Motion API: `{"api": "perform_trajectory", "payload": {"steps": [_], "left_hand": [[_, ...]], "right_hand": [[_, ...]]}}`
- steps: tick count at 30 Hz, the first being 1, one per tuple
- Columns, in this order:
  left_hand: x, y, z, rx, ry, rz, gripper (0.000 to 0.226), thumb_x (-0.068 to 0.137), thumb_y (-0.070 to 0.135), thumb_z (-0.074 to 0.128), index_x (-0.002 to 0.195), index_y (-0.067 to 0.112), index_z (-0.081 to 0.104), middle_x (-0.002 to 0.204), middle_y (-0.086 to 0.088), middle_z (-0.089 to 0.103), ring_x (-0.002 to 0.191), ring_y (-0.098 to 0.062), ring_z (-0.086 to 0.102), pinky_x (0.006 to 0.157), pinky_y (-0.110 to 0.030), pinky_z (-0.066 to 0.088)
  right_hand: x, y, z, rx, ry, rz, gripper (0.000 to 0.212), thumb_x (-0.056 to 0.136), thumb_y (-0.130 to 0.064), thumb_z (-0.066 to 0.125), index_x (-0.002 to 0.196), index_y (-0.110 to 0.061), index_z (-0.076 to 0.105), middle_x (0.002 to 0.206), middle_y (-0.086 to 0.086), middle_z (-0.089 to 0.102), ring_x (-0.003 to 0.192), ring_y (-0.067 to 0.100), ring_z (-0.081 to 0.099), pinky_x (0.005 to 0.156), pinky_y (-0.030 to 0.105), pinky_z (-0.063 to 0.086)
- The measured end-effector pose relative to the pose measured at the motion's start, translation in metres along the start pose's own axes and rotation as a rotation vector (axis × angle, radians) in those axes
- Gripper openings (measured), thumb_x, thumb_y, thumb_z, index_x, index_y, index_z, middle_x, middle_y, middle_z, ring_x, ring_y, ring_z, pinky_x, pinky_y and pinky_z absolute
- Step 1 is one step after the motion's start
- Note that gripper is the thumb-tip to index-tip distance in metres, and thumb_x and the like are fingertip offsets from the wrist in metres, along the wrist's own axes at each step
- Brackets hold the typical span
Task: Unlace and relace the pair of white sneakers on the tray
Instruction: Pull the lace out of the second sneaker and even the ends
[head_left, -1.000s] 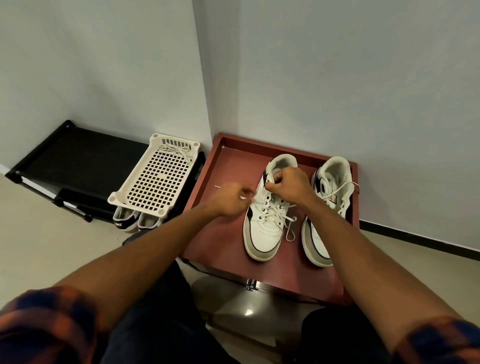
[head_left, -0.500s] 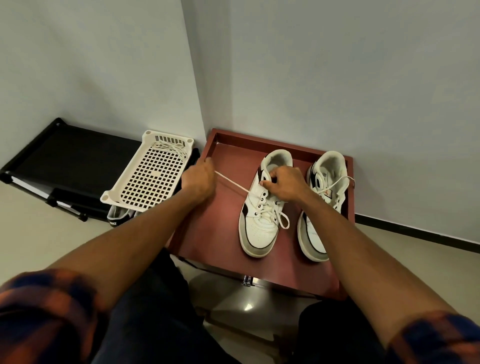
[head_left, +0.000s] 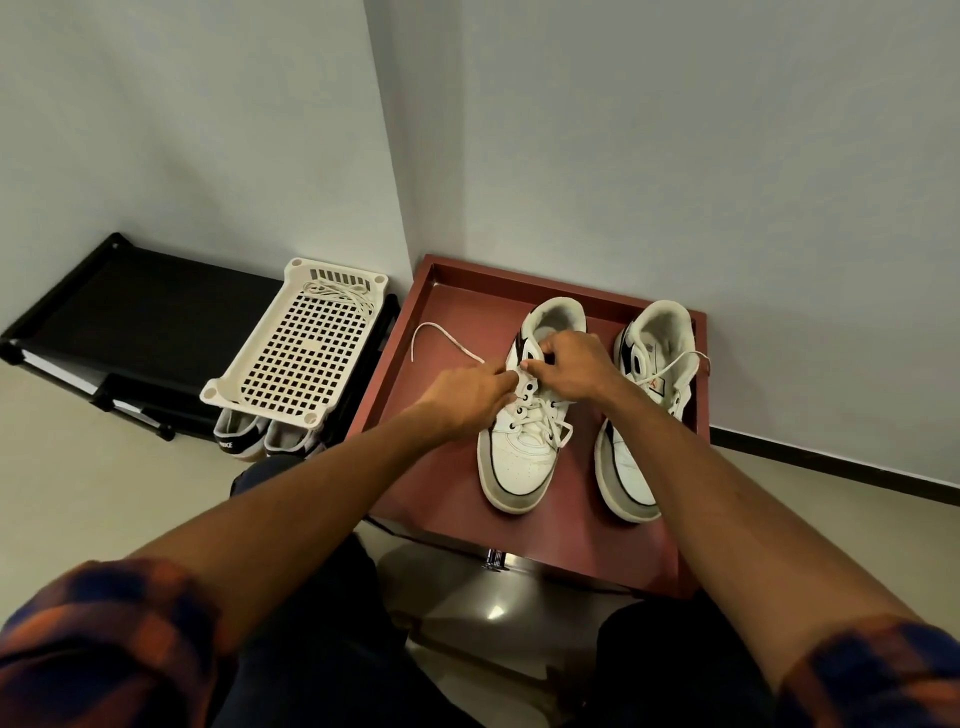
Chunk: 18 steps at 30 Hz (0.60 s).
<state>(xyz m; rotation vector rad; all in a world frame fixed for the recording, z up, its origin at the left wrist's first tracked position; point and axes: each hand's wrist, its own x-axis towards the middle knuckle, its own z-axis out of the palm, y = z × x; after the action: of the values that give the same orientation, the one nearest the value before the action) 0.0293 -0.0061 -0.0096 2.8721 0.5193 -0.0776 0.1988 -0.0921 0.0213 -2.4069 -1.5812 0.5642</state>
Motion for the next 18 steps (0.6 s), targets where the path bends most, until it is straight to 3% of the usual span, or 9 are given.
{"api": "perform_trajectory", "payload": {"steps": [2,5,8,10,13,16,18], "left_hand": [[0.002,-0.007,-0.002,-0.019,0.042,-0.013,0.023,0.102,0.038,0.041,0.109,0.021,0.054,0.105,0.002,0.055,0.091,-0.026,0.062,0.064,-0.036,0.044],[0.004,-0.028,-0.009,-0.013,0.080,-0.234,0.019,0.099,0.033,0.048,0.114,0.028,0.059,0.115,0.004,0.057,0.096,-0.026,0.065,0.070,-0.038,0.052],[0.003,-0.054,-0.023,0.031,-0.042,-0.523,0.024,0.095,0.025,0.053,0.118,0.027,0.060,0.125,-0.005,0.055,0.106,-0.030,0.063,0.081,-0.044,0.053],[0.005,-0.062,-0.027,0.101,-0.080,-0.612,0.032,0.095,0.021,0.050,0.127,0.023,0.057,0.129,-0.009,0.052,0.110,-0.035,0.062,0.082,-0.045,0.052],[0.008,-0.056,-0.030,0.165,0.024,-0.578,0.038,0.095,0.016,0.052,0.133,0.018,0.053,0.133,-0.011,0.046,0.112,-0.035,0.057,0.080,-0.046,0.052],[0.014,-0.037,-0.023,-0.049,0.007,-0.403,0.057,0.089,0.018,0.062,0.141,0.023,0.041,0.136,-0.006,0.040,0.115,-0.030,0.056,0.086,-0.046,0.055],[0.017,-0.022,-0.018,-0.202,-0.055,-0.264,0.055,0.087,0.021,0.062,0.139,0.023,0.045,0.134,-0.003,0.044,0.113,-0.026,0.058,0.090,-0.046,0.055]], "right_hand": [[0.000,0.000,-0.002,0.019,-0.013,0.002,0.038,0.098,-0.042,0.062,0.064,-0.032,0.048,0.062,-0.016,0.047,0.074,0.016,0.049,0.085,0.034,0.036],[-0.001,-0.001,-0.004,0.036,-0.023,0.012,0.040,0.098,-0.040,0.062,0.062,-0.035,0.047,0.063,-0.017,0.047,0.075,0.016,0.050,0.086,0.034,0.036],[-0.001,0.000,-0.003,0.073,-0.037,0.027,0.036,0.098,-0.040,0.063,0.065,-0.033,0.053,0.064,-0.016,0.051,0.073,0.016,0.052,0.086,0.033,0.036],[-0.001,0.000,-0.003,0.100,-0.046,0.037,0.028,0.098,-0.040,0.064,0.072,-0.030,0.060,0.065,-0.017,0.054,0.075,0.015,0.055,0.087,0.033,0.037],[0.000,0.000,-0.003,0.110,-0.038,0.040,0.027,0.097,-0.040,0.065,0.072,-0.031,0.061,0.063,-0.017,0.055,0.074,0.014,0.056,0.086,0.033,0.039],[-0.001,0.001,-0.004,0.094,-0.041,0.042,0.036,0.097,-0.040,0.065,0.064,-0.035,0.053,0.063,-0.018,0.053,0.074,0.014,0.054,0.085,0.032,0.036],[-0.001,0.000,-0.004,0.091,-0.043,0.039,0.036,0.097,-0.040,0.065,0.064,-0.034,0.054,0.062,-0.018,0.052,0.074,0.015,0.053,0.083,0.031,0.035]]}}
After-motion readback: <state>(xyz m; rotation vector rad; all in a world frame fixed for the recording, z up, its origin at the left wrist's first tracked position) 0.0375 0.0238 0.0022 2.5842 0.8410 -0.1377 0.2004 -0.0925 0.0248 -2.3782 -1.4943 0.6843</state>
